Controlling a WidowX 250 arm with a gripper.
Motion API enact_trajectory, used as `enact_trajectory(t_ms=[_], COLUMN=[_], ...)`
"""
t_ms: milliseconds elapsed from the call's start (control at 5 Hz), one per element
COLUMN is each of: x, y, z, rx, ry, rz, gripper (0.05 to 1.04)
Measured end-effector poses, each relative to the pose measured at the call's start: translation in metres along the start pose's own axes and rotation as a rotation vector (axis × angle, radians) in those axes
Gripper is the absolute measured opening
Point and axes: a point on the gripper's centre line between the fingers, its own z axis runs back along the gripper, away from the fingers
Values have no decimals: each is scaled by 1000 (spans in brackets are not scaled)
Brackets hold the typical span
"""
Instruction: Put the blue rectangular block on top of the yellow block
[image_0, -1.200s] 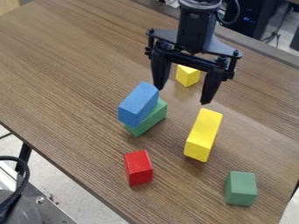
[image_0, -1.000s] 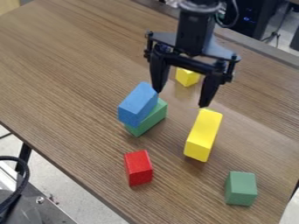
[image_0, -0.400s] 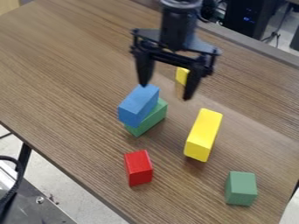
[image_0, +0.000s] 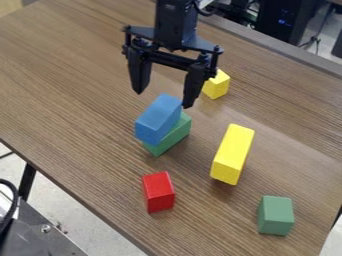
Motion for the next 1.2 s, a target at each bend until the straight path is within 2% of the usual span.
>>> enact_trajectory(t_ms=[200, 400, 600, 1200], x=[1, 0, 6, 14], y=[4, 4, 4, 12], z=[-2, -12, -15, -32], rx=[-17, -17, -20, -19], ry=[14, 66, 86, 195], rz=[-13, -29, -72, -51], gripper=[1000, 1000, 1000, 1000])
